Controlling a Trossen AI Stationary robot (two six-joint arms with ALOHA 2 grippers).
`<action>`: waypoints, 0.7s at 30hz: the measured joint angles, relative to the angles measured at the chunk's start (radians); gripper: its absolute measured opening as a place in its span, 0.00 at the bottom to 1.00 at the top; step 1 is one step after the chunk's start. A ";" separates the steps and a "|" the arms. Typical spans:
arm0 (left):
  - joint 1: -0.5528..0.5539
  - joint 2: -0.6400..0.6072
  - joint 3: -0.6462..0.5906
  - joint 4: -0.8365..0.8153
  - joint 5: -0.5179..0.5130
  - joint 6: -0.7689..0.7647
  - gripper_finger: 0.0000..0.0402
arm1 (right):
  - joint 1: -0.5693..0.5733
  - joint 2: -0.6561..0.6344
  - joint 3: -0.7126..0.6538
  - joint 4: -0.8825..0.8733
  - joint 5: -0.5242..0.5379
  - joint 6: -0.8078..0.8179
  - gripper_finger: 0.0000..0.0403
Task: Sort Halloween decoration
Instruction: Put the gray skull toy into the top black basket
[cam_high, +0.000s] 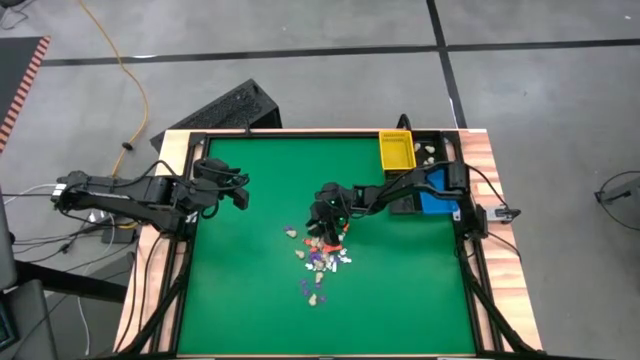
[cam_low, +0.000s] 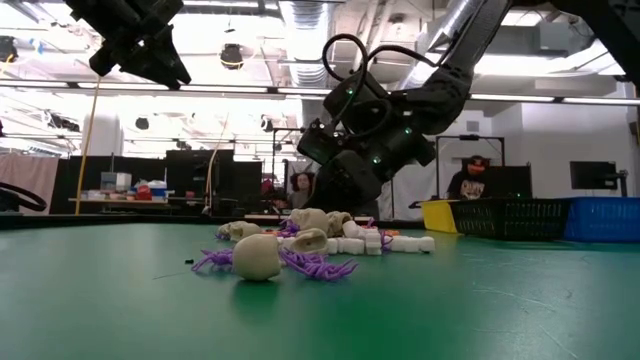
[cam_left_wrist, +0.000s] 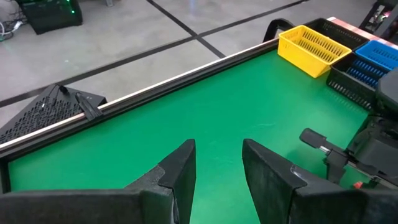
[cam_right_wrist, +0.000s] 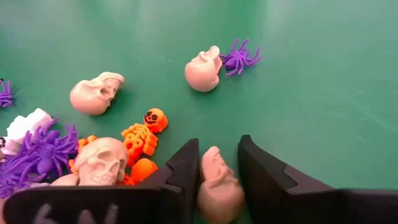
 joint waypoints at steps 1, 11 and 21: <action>0.000 0.000 0.000 0.000 0.000 0.000 0.30 | 0.000 0.000 0.000 -0.001 0.000 0.000 0.29; 0.000 0.000 0.000 0.000 0.000 0.000 0.30 | 0.000 -0.001 -0.001 -0.002 0.007 -0.001 0.25; 0.000 0.000 0.000 0.000 0.000 0.000 0.30 | -0.030 -0.014 -0.005 0.061 0.005 0.058 0.25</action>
